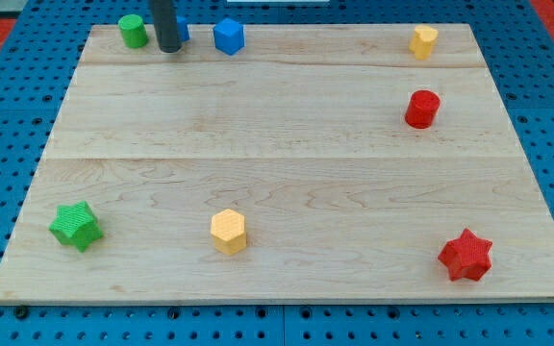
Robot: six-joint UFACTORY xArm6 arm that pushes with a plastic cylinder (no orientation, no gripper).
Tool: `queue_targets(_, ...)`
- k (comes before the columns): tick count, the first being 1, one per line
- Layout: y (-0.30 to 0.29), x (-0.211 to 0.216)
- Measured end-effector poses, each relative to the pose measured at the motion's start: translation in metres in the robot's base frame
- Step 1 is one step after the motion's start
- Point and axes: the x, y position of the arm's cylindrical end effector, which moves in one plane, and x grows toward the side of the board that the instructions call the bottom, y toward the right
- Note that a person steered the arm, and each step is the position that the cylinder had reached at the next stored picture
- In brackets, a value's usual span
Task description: Slightly push the blue cube towards the blue triangle
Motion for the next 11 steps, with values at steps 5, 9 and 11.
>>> queue_targets(5,0.083,0.027)
queue_targets(9,0.133,-0.047)
queue_targets(11,0.204,0.045)
